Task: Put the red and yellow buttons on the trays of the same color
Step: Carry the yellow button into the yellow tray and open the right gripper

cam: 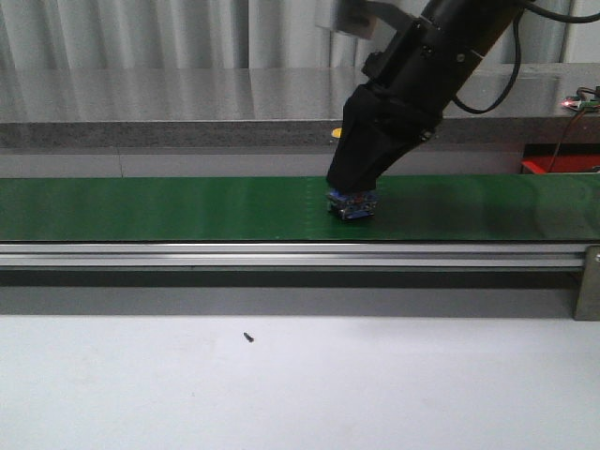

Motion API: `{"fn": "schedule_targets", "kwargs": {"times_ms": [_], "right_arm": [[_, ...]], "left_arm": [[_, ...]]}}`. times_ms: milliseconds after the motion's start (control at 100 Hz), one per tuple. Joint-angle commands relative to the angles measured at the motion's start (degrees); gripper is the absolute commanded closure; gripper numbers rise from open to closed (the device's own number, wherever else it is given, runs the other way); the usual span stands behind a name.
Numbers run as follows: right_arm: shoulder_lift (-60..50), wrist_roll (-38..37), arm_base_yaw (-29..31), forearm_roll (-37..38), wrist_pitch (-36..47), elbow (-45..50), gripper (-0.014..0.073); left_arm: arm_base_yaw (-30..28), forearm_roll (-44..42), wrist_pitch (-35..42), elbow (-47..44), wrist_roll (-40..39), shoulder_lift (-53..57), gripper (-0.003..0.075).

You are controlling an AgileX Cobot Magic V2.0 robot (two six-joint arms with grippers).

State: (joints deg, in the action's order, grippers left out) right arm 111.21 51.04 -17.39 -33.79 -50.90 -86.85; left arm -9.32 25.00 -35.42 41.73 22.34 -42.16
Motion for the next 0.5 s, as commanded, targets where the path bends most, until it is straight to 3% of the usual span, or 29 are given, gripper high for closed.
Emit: {"fn": "schedule_targets", "kwargs": {"times_ms": [0, 490], "right_arm": [[-3.97, 0.48, 0.21, -2.4, 0.41, -1.82, 0.0454], [-15.15, -9.15, 10.7, -2.6, -3.72, 2.1, 0.0454]], "left_arm": [[0.43, 1.45, 3.36, 1.62, -0.25, 0.16, 0.074], [0.43, 1.45, 3.36, 1.62, -0.25, 0.16, 0.074]]}}
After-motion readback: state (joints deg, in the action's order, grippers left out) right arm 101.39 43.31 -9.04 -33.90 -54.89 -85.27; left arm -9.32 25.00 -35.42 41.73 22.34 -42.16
